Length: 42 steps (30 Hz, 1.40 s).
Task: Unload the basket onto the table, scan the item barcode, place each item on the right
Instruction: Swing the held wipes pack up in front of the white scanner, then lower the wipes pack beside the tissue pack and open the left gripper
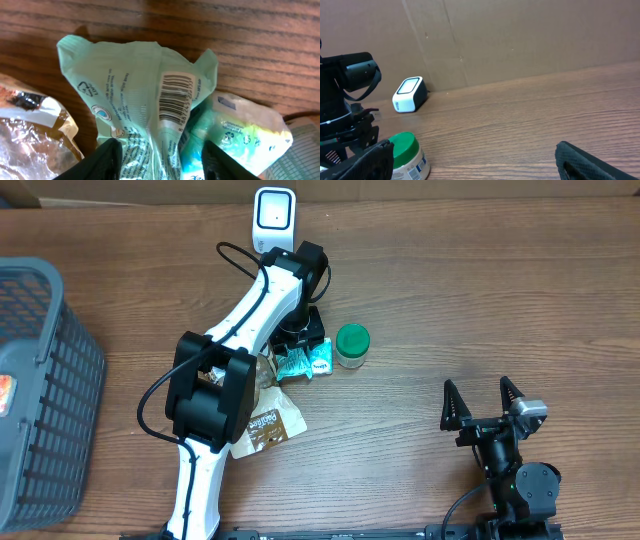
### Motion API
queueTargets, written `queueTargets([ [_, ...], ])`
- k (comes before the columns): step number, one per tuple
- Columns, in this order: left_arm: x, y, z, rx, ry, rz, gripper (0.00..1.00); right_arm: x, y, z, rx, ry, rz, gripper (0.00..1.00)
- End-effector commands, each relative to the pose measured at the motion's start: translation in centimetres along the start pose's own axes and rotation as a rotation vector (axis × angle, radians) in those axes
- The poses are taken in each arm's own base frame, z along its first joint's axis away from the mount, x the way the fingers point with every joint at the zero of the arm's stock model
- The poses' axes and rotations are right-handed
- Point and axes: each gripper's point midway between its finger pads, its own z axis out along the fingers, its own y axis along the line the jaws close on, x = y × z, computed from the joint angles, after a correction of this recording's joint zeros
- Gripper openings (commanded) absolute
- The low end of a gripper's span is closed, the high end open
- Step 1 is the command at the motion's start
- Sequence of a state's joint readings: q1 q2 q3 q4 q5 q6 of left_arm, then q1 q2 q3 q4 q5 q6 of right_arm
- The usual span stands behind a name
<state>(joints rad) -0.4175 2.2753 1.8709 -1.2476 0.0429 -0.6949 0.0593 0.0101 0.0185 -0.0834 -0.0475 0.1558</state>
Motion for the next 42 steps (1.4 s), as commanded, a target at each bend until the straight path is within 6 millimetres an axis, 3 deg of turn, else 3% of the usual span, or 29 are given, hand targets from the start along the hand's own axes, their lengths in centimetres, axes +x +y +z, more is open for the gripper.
queueTargets([
  [1, -0.3, -0.3, -0.6, 0.015, -0.004, 0.091, 0.5, 0.2, -0.2, 0.0, 0.006, -0.001, -0.008, 1.0],
  [9, -1.5, -0.2, -6.3, 0.03, -0.057, 0.103, 0.48, 0.2, -0.2, 0.0, 0.006, -0.001, -0.008, 1.0],
  [11, -1.3, 0.0, -6.9, 0.025, -0.053, 0.124, 0.47, 0.2, -0.2, 0.0, 0.006, -0.001, -0.008, 1.0],
  [12, -1.2, 0.1, -6.9, 0.014, -0.048, 0.129, 0.43, 0.2, -0.2, 0.0, 0.006, -0.001, -0.008, 1.0],
  [16, -0.5, 1.2, -5.8, -0.05, -0.026, 0.136, 0.06, 0.2, -0.2, 0.0, 0.006, -0.001, -0.008, 1.0],
  [17, -0.5, 1.4, -5.4, -0.058, -0.022, 0.137, 0.04, 0.2, -0.2, 0.0, 0.006, -0.001, -0.008, 1.0],
  [24, -0.6, 0.1, -1.0, 0.003, -0.013, 0.214, 0.04, 0.2, -0.2, 0.0, 0.006, -0.001, -0.008, 1.0],
  [31, -0.1, 1.0, 2.7, -0.016, 0.001, 0.262, 0.04, 0.2, -0.2, 0.0, 0.006, -0.001, -0.008, 1.0],
  [38, 0.1, 0.9, 2.6, -0.007, 0.012, 0.298, 0.04, 0.2, -0.2, 0.0, 0.006, -0.001, -0.008, 1.0],
  [42, -1.1, 0.2, -0.4, 0.032, -0.015, 0.288, 0.04, 0.2, -0.2, 0.0, 0.006, -0.001, -0.008, 1.0],
])
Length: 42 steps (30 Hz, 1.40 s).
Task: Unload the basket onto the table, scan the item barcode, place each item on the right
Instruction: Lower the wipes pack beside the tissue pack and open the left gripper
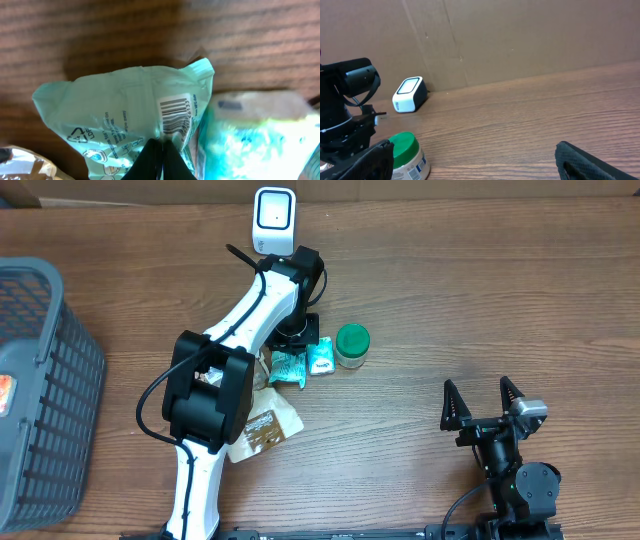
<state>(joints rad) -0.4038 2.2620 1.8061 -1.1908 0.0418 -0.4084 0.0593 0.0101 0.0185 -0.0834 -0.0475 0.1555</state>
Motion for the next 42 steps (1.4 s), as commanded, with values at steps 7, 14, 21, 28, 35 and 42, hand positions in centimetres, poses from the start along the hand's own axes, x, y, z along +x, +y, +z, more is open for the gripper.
queueTargets([
  [7, -2.8, 0.2, -9.1, 0.069, -0.086, -0.016, 0.04, 0.2, -0.2, 0.0, 0.006, -0.001, -0.007, 1.0],
  [14, 0.5, 0.9, -8.6, 0.015, 0.042, -0.024, 0.04, 0.2, -0.2, 0.0, 0.006, -0.001, -0.007, 1.0],
  [21, 4.5, 0.7, -4.3, -0.081, 0.184, -0.01, 0.04, 0.2, -0.2, 0.0, 0.006, -0.001, -0.007, 1.0],
  [28, 4.4, 0.9, 0.6, -0.104, 0.157, -0.014, 0.04, 0.2, -0.2, 0.0, 0.006, -0.001, -0.007, 1.0],
  [35, 2.9, 0.2, 2.4, -0.065, 0.087, -0.009, 0.04, 0.2, -0.2, 0.0, 0.006, -0.001, -0.007, 1.0],
  [42, 1.4, -0.1, 1.4, -0.048, 0.038, 0.011, 0.04, 0.2, -0.2, 0.0, 0.006, -0.001, -0.007, 1.0],
])
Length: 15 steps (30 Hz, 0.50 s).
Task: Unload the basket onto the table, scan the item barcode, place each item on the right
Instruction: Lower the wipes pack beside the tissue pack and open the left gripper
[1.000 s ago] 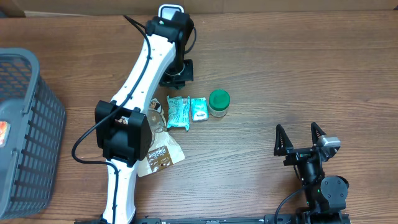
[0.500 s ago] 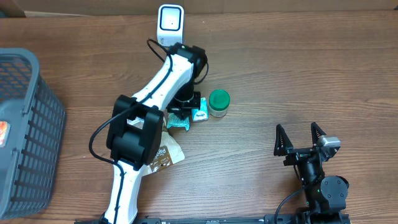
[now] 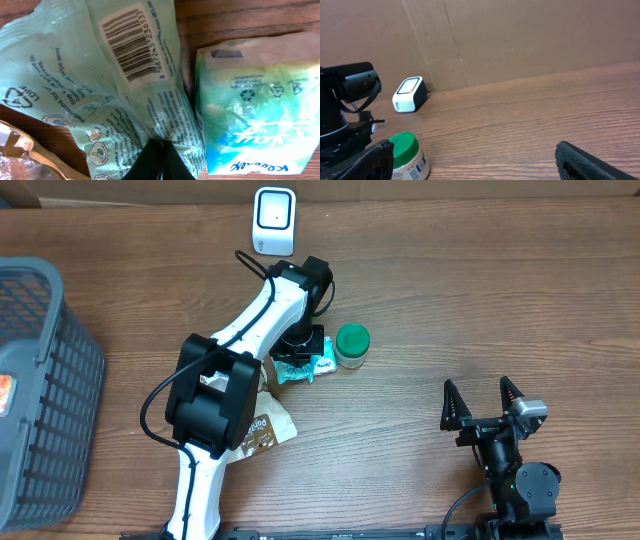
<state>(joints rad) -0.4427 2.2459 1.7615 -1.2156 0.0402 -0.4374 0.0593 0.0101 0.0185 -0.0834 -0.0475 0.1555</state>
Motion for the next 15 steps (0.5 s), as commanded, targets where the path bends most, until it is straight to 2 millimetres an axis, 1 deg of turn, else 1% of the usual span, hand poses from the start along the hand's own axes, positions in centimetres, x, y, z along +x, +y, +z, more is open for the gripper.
queueTargets([
  [1, -1.2, 0.5, 0.4, -0.015, -0.016, 0.002, 0.04, 0.2, -0.2, 0.0, 0.006, -0.001, -0.007, 1.0],
  [4, -2.2, 0.2, -2.0, 0.001, -0.049, -0.003, 0.04, 0.2, -0.2, 0.0, 0.006, -0.001, -0.007, 1.0],
  [6, -2.9, 0.0, -4.4, 0.012, -0.078, -0.007, 0.04, 0.2, -0.2, 0.0, 0.006, -0.001, -0.007, 1.0],
  [8, -3.5, 0.0, -7.3, 0.022, -0.117, -0.01, 0.04, 0.2, -0.2, 0.0, 0.006, -0.001, -0.007, 1.0],
  [11, -4.2, 0.4, -12.1, 0.021, -0.197, -0.019, 0.04, 0.2, -0.2, 0.0, 0.006, -0.001, -0.007, 1.0],
  [15, -4.1, 2.1, -18.9, 0.005, -0.324, -0.046, 0.04, 0.2, -0.2, 0.0, 0.006, -0.001, -0.007, 1.0],
])
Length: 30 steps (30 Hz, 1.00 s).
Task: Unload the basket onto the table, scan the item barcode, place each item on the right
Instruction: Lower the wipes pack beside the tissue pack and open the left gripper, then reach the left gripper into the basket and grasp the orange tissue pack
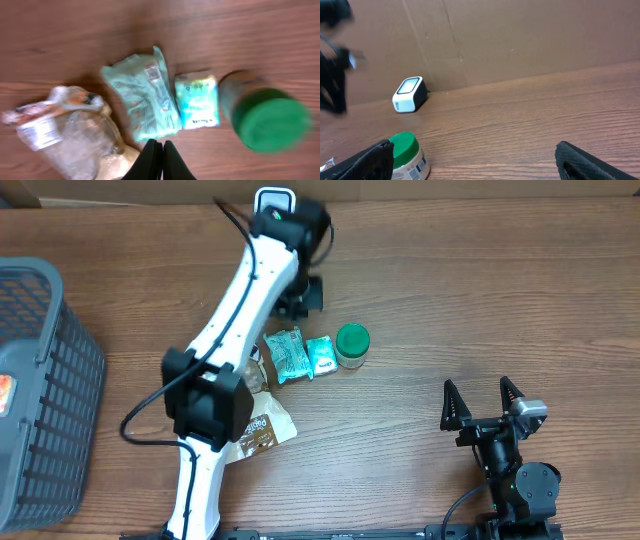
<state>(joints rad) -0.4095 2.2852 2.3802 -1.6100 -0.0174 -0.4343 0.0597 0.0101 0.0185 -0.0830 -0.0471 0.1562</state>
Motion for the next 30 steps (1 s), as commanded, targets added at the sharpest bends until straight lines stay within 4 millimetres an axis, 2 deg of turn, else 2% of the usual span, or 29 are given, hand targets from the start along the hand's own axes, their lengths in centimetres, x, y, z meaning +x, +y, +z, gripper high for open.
queueTargets([
  [1, -2.2, 1.7, -6.1, -0.013, -0.18, -0.016, 0.04, 0.2, -0.2, 0.0, 0.006, -0.001, -0.008, 1.0],
  [2, -2.5, 1.4, -8.0, 0.033, -0.227, 0.014, 0.04, 0.2, -0.2, 0.0, 0.006, -0.001, -0.008, 1.0],
  [4, -2.8, 2.2, -10.9, 0.07, -0.301, -0.028, 0.04, 0.2, -0.2, 0.0, 0.006, -0.001, -0.008, 1.0],
  [7, -2.4, 5.1, -15.7, 0.101, -0.413, -0.106, 0.04, 0.2, -0.2, 0.0, 0.006, -0.001, -0.008, 1.0],
  [9, -2.0, 7.7, -18.3, 0.102, -0.477, -0.159, 0.04, 0.2, -0.2, 0.0, 0.006, -0.001, -0.008, 1.0],
  [12, -0.9, 13.1, -22.2, 0.084, -0.581, -0.275, 0.04, 0.2, -0.2, 0.0, 0.006, -0.001, -0.008, 1.0],
  [17, 1.8, 21.8, -26.5, 0.069, -0.695, -0.483, 0.04, 0.2, -0.2, 0.0, 0.006, -0.001, -0.008, 1.0],
  [20, 3.4, 26.2, -27.2, 0.052, -0.714, -0.6, 0.04, 0.2, -0.2, 0.0, 0.006, -0.001, -0.008, 1.0],
  [23, 4.8, 30.2, -26.4, 0.012, -0.688, -0.713, 0.04, 0.2, -0.2, 0.0, 0.006, -0.001, -0.008, 1.0],
  [25, 5.6, 32.6, -24.9, -0.011, -0.635, -0.787, 0.04, 0.2, -0.2, 0.0, 0.006, -0.001, -0.008, 1.0],
  [30, 8.3, 37.3, -20.3, -0.099, -0.468, -0.956, 0.04, 0.2, -0.2, 0.0, 0.006, -0.001, -0.008, 1.0],
])
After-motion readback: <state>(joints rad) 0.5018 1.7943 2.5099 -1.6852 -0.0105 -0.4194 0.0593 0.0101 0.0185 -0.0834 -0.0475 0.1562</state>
